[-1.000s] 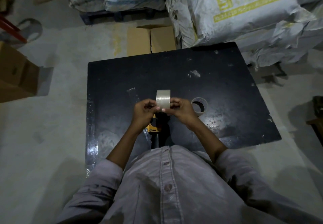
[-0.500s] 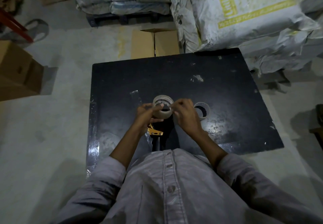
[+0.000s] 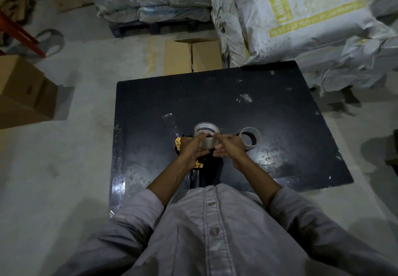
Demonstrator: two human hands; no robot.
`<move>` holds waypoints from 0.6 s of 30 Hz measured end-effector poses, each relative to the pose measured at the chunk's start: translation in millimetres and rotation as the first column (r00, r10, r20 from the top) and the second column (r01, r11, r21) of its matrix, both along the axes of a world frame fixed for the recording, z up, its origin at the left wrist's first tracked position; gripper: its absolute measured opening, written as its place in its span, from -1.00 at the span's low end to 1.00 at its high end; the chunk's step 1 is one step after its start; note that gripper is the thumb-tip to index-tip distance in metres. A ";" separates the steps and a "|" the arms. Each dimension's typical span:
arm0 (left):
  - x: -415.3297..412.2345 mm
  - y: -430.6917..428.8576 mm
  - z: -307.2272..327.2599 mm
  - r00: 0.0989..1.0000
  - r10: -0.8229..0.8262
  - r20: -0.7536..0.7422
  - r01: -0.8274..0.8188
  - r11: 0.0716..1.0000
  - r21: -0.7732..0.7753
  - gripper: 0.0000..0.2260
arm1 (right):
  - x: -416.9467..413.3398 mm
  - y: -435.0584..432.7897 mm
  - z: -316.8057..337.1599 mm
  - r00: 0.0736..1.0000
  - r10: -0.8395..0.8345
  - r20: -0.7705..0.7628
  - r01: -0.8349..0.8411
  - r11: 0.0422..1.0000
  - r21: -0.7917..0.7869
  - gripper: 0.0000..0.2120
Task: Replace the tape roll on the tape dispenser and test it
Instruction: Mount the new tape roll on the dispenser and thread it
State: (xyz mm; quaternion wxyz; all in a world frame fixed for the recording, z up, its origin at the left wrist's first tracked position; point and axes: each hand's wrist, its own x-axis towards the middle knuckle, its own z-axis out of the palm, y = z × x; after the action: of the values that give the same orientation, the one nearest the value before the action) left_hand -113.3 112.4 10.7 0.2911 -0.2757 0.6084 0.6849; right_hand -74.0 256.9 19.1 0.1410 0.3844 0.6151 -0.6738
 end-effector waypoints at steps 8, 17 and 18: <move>6.8 -1.8 -5.5 0.987 -0.155 0.043 0.158 0.984 -0.084 -0.53 | -23.2 4.7 6.9 0.996 0.091 0.000 -0.089 0.970 0.227 -0.61; -9.9 -13.8 4.9 0.887 -0.421 -0.191 0.261 0.796 -0.546 -0.72 | -40.7 5.9 18.5 0.855 0.481 0.193 -0.480 0.598 0.642 -0.79; -10.9 -15.9 4.0 0.886 -0.424 -0.187 0.263 0.793 -0.550 -0.72 | -40.7 5.8 19.7 0.839 0.501 0.210 -0.504 0.571 0.648 -0.82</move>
State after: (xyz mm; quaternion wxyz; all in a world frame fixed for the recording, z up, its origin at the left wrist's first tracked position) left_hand -124.3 96.5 14.7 0.2322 -0.1188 0.8446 0.4675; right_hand -114.7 262.7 38.8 0.1762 0.2191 0.9006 -0.3315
